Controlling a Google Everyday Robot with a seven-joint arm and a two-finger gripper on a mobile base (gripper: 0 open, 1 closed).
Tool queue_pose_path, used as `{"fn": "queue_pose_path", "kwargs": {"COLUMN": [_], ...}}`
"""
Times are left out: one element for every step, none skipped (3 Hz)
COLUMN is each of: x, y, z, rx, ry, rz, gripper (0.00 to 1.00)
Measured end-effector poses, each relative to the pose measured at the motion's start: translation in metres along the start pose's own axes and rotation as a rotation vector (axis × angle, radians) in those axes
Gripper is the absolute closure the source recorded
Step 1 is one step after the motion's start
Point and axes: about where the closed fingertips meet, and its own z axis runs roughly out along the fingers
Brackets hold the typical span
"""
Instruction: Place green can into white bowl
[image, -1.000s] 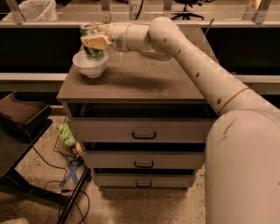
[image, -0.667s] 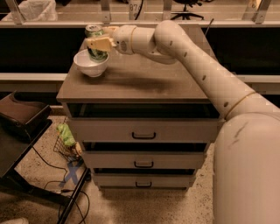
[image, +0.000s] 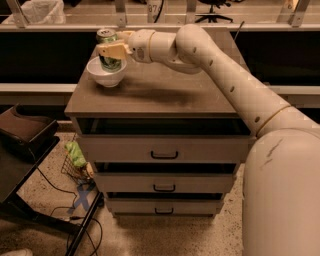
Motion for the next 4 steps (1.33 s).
{"fn": "queue_pose_path", "kwargs": {"x": [0.0001,0.0001,0.0002,0.0002], "y": [0.0019,0.0039,0.006,0.0061], "z": [0.0025,0.0051,0.0079,0.008], "rx": [-0.004,-0.009,-0.014,-0.014], "ry": [0.0,-0.001,-0.001,-0.001], "rz": [0.001,0.001,0.002,0.002], "gripper": [0.39,0.15,0.0,0.0]}}
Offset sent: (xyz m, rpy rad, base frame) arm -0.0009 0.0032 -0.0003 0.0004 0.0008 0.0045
